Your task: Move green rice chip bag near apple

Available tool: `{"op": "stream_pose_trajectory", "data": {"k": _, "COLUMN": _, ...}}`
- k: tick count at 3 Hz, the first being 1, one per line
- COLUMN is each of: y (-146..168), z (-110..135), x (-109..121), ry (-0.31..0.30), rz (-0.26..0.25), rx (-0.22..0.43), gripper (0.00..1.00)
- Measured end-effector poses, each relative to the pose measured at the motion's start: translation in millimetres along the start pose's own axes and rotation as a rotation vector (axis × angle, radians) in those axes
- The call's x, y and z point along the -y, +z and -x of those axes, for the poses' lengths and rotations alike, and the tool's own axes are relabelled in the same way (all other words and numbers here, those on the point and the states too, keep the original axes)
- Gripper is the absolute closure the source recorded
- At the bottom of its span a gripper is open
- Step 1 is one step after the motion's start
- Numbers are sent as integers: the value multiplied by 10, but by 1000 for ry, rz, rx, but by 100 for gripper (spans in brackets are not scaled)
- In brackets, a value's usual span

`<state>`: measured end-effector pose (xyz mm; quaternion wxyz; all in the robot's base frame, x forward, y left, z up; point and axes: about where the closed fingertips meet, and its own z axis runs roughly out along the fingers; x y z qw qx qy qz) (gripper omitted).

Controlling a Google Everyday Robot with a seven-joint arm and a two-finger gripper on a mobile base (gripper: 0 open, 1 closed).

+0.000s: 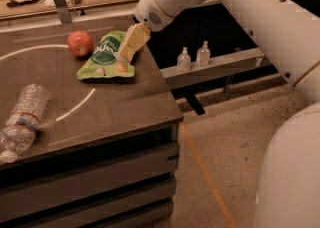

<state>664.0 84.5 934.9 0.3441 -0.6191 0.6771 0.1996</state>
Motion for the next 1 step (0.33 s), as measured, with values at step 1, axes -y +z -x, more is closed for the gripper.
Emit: {"op": "stream_pose_trajectory", "data": {"k": 1, "y": 1, "z": 0, "x": 0, "ry": 0, "rz": 0, "rx": 0, "gripper": 0}}
